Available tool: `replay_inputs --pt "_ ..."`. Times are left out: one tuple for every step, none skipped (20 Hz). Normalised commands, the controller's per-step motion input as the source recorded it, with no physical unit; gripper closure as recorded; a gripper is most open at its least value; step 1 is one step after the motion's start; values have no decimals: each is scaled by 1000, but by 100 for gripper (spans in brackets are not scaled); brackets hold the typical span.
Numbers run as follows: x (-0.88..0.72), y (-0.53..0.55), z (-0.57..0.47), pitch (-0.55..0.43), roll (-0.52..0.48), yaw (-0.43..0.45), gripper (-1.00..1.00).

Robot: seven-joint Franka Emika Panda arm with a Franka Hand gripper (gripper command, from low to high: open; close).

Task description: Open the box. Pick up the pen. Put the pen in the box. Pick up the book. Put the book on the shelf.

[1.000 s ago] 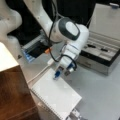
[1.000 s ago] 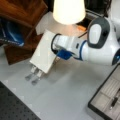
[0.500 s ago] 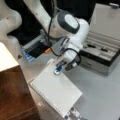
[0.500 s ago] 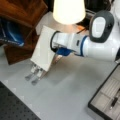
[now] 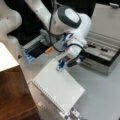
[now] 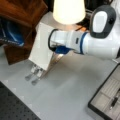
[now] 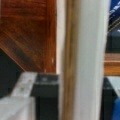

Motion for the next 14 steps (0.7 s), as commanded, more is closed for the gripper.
replay_inputs --pt "132 128 329 88 -128 -18 100" --pt "123 133 345 99 -132 -36 100" --pt "111 137 360 106 -131 -52 100" --pt "101 131 356 103 -124 -59 100" --pt "94 130 359 110 -121 -72 100" --pt "84 134 367 115 -115 -83 100" --pt "77 128 356 110 -102 -86 100" --pt "67 127 356 125 -93 -106 100" --pt "56 126 362 130 -72 -112 100" --pt "49 116 352 125 -55 -114 100" --pt "36 112 354 138 -46 -137 100" --pt "19 109 373 143 -28 -157 100" --pt "12 96 368 135 -13 -161 100" --pt "-1 88 383 150 -1 -195 100"
